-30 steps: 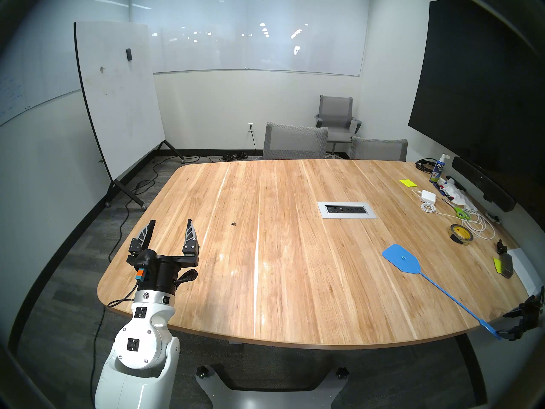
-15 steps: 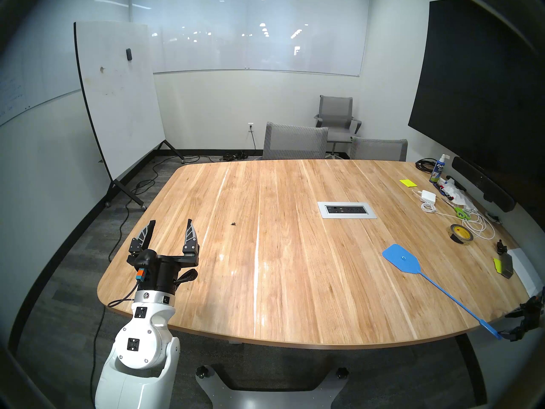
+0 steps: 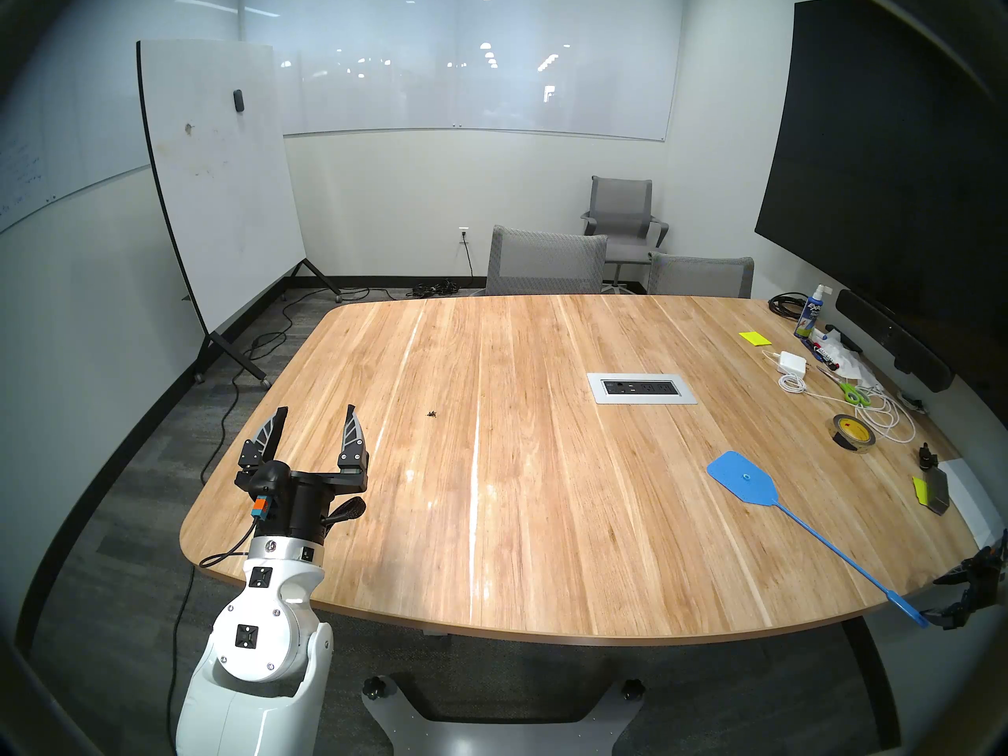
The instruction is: Swat a bug on table
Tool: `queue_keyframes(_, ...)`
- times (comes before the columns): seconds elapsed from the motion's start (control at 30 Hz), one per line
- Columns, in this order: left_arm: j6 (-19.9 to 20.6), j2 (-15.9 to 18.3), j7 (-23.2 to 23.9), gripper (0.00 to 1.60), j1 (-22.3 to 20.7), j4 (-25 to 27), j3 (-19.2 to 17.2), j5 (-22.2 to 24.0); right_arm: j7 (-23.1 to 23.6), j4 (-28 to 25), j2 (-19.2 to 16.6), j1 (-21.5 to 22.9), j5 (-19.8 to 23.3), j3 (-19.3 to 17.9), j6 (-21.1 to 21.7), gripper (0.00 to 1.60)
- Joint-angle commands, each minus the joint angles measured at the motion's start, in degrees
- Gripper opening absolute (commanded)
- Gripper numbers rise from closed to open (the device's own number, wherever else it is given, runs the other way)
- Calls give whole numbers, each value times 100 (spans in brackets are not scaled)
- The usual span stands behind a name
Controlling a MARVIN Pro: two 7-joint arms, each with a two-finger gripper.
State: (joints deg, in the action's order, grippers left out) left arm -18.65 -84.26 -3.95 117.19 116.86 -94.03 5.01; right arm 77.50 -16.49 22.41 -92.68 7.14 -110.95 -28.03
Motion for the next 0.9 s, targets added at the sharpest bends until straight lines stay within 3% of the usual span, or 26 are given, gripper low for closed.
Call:
queue_keyframes(0.0, -33, 3, 7, 160, -2, 102, 6, -5, 503, -91, -89, -90, 96, -38, -12, 160)
queue_keyframes(0.87, -30, 1, 7, 160, -22, 70, 5, -4, 405, -297, -289, -423, 247, -211, -46, 160)
